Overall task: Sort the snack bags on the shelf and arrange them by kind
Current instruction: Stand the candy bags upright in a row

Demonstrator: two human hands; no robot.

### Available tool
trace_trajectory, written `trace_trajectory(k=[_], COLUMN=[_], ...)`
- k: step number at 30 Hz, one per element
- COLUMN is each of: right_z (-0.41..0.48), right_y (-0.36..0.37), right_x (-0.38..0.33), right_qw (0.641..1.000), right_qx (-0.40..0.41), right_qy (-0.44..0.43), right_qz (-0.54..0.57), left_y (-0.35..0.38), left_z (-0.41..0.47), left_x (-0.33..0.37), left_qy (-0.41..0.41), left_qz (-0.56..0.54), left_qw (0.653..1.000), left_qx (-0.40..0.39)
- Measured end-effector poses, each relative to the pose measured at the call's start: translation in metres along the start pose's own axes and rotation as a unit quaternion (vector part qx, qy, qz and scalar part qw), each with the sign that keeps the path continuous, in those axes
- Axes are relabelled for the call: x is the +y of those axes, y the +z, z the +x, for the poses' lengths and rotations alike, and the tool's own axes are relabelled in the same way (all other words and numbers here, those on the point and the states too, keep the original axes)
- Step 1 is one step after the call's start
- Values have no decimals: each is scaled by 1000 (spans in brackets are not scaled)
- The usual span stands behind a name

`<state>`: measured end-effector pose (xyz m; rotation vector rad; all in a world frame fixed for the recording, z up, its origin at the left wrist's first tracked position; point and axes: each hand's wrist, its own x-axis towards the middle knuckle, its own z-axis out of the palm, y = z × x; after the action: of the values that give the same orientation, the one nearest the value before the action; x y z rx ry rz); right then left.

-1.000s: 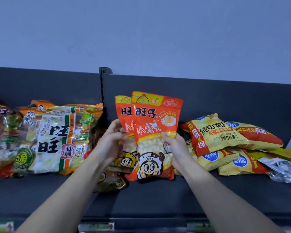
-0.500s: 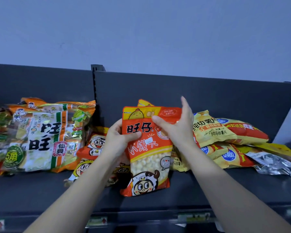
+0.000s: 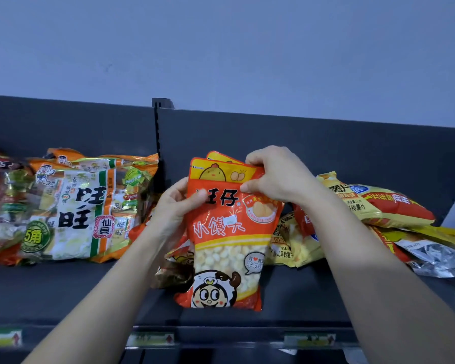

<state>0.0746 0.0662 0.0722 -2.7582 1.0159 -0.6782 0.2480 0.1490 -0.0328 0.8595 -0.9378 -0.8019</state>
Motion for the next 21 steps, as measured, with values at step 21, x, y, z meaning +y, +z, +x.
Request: trace_trajectory(k=[21], right_z=[1], right_y=[-9], right_x=[17], right_qw=[990], right_qx=[-130], right_qy=[24], right_qz=[56], left_y=[-51], left_z=[17], left_x=[-33], left_qy=[-111], left_qz=[399], left_qw=[886], left_qx=[210])
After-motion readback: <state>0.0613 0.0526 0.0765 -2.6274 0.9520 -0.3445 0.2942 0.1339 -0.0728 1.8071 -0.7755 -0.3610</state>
